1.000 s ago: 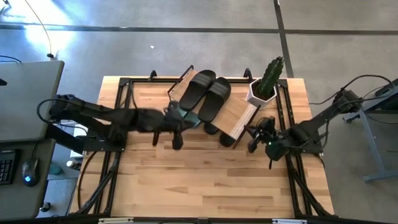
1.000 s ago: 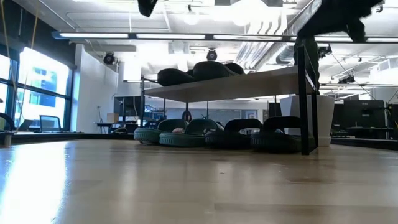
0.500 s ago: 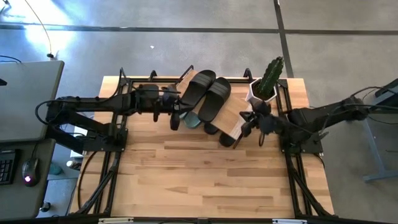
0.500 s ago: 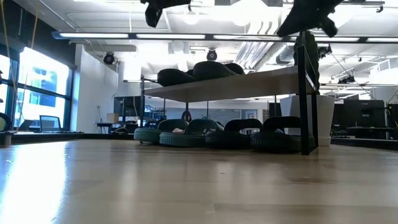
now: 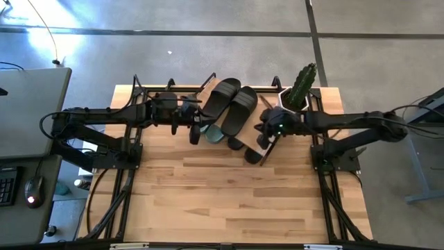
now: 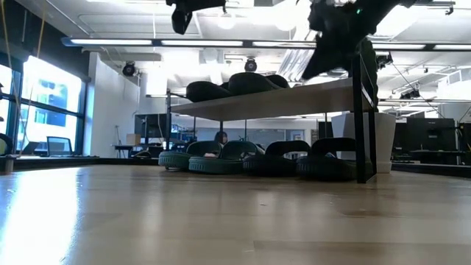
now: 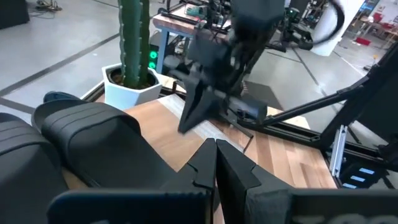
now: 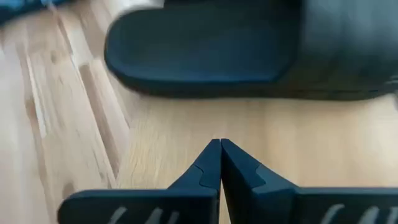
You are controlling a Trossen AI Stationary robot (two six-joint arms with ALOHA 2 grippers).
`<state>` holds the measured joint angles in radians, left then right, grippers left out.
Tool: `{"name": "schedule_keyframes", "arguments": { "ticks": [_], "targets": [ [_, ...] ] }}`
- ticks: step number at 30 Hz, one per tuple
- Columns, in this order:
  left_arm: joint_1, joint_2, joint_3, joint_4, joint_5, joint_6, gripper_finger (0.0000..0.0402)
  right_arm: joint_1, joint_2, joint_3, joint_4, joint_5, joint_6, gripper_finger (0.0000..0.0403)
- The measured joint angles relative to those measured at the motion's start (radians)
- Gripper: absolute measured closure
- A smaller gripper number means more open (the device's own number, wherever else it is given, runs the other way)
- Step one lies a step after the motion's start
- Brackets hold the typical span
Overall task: Pick and place slides into the shelf
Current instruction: Adjust the black slide on the shelf
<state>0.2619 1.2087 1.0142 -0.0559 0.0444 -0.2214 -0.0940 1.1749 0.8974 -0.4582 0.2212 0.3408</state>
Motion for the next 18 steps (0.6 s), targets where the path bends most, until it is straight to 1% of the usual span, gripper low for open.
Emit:
{"name": "schedule_keyframes", "arguments": {
  "ticks": [2,8,18],
  "targets": [
    [0.0,0.0,0.0,0.0,-0.002,0.0,0.0402,0.003,0.04,0.0,0.018,-0.01,-0.035,0.0403],
    [0.0,0.0,0.0,0.001,-0.01,-0.013,0.0402,0.005,0.117,-0.001,0.151,-0.03,-0.101,0.0403],
    [0.0,0.0,0.0,0.001,-0.011,-0.019,0.0402,0.005,0.183,-0.001,0.236,-0.056,-0.14,0.0403]
  ]
}}
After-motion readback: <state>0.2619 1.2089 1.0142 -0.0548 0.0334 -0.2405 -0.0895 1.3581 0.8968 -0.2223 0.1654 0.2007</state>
